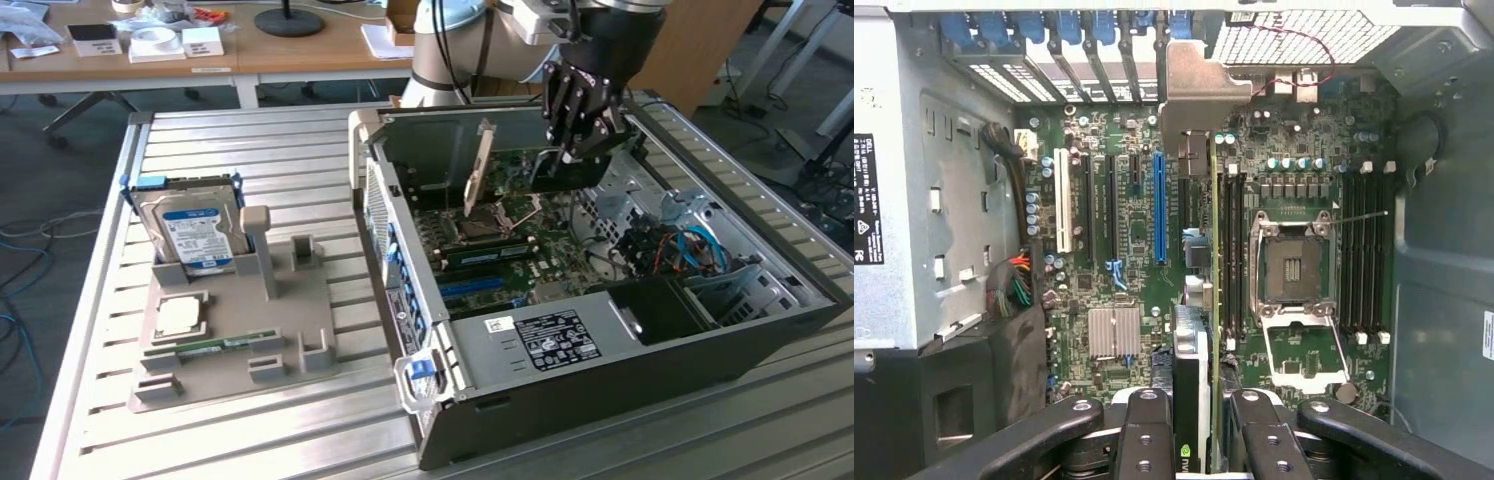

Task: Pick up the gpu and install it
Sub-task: 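Insert the gpu into the slot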

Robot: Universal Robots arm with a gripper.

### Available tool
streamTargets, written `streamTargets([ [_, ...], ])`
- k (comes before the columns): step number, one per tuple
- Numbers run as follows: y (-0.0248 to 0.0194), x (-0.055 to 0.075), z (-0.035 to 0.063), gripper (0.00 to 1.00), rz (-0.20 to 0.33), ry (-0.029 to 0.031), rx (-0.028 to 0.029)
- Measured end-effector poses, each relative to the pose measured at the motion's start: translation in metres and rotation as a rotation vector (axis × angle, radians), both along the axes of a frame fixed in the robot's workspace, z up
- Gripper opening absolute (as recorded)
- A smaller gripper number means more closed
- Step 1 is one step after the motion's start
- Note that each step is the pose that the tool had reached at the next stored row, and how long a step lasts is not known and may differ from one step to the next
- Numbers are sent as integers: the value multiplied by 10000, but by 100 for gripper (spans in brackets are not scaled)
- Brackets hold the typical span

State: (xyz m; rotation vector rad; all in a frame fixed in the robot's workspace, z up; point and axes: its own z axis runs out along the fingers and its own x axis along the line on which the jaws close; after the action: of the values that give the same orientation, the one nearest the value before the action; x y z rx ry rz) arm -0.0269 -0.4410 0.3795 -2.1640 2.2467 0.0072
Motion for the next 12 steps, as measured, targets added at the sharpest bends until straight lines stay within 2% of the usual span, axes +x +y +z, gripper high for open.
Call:
streamTargets([
  [12, -21, -1, -1, 27, -1, -1, 3],
])
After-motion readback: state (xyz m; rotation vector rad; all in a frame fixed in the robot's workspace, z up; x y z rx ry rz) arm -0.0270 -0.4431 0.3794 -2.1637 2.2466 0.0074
